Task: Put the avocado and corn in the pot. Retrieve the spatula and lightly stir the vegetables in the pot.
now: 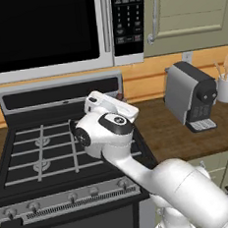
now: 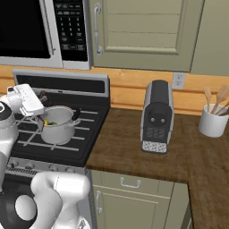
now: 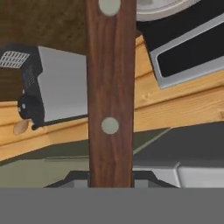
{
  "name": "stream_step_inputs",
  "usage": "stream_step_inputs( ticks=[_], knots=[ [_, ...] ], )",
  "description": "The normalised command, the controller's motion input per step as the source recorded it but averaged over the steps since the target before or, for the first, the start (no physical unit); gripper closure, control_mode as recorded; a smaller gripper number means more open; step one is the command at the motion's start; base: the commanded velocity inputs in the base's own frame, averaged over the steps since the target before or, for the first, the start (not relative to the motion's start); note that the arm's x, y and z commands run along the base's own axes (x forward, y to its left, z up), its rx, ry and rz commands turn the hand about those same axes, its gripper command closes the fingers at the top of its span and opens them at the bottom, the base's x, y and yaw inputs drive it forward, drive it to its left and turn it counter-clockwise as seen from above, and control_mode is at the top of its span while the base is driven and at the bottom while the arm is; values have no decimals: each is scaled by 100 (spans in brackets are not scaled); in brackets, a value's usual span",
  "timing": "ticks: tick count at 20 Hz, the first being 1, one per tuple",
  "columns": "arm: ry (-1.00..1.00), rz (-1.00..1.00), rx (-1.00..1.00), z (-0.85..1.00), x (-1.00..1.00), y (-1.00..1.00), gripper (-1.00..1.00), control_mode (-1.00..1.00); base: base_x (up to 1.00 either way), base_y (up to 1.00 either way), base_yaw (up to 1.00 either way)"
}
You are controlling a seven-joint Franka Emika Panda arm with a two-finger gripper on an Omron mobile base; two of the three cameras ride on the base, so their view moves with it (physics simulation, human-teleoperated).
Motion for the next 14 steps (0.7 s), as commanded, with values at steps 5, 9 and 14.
stream_step_inputs(
  ticks=[5, 9, 14],
  knots=[
    [-5, 0, -23, 32, 12, 1, 100, -100, 0, 0, 0],
    [-5, 0, -16, 13, 7, 0, 100, -100, 0, 0, 0],
    [0, 0, -1, 0, 44, 0, 100, -100, 0, 0, 0]
  ],
)
